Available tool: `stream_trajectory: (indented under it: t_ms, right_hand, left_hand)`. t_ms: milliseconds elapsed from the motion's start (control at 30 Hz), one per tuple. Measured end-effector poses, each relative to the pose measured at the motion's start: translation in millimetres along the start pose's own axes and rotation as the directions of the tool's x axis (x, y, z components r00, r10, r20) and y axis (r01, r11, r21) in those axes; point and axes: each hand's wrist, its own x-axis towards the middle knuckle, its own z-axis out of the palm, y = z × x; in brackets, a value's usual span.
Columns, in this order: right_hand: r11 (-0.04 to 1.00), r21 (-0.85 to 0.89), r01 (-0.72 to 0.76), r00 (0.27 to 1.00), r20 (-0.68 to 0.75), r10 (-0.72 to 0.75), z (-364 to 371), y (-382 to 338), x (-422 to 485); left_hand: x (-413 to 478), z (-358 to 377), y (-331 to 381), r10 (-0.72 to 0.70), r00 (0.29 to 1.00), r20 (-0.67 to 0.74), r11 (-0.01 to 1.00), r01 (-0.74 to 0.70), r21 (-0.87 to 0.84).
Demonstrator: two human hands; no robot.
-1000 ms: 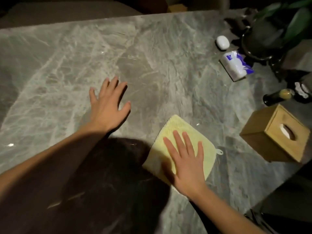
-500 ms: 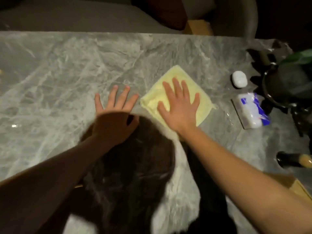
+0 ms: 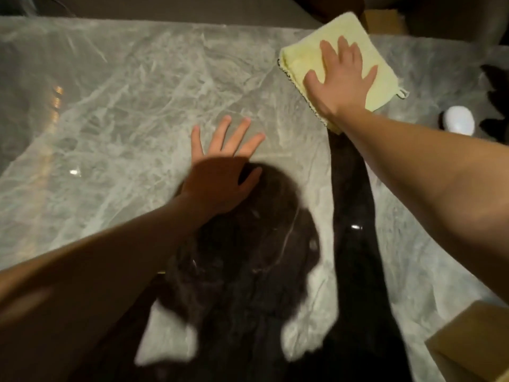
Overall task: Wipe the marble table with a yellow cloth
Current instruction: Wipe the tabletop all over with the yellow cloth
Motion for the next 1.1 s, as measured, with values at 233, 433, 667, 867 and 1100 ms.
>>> stream_trajectory:
  t_ms: [233, 433, 667, 867, 1100]
  right_hand:
    - [0.998, 0.001, 0.056, 0.998, 0.039, -0.056, 5, 12, -160]
    - [1.0, 0.007, 0.008, 0.997, 0.076, -0.008, 7, 10, -345]
    - [1.0, -0.025, 0.019, 0.989, 0.149, -0.015, 28, -63, -505]
    - [1.0, -0.023, 0.005, 0.979, 0.204, 0.0, 35, -117, -469]
    - [1.0, 0.025, -0.015, 0.992, 0.128, 0.012, 38, -173, -295]
  left_hand:
    - [0, -2, 3, -0.021, 0.999, 0.049, 0.996, 0.025, -0.081]
    - [-45, -9, 4, 0.158, 0.986, 0.047, 0.971, -0.147, -0.191]
    - [-111, -23, -55, 0.168, 0.981, 0.093, 0.983, -0.16, -0.09]
    - [-104, -36, -173, -0.053, 0.997, 0.053, 0.997, 0.056, -0.049]
    - [-103, -35, -205, -0.164, 0.985, 0.047, 0.985, 0.166, -0.036]
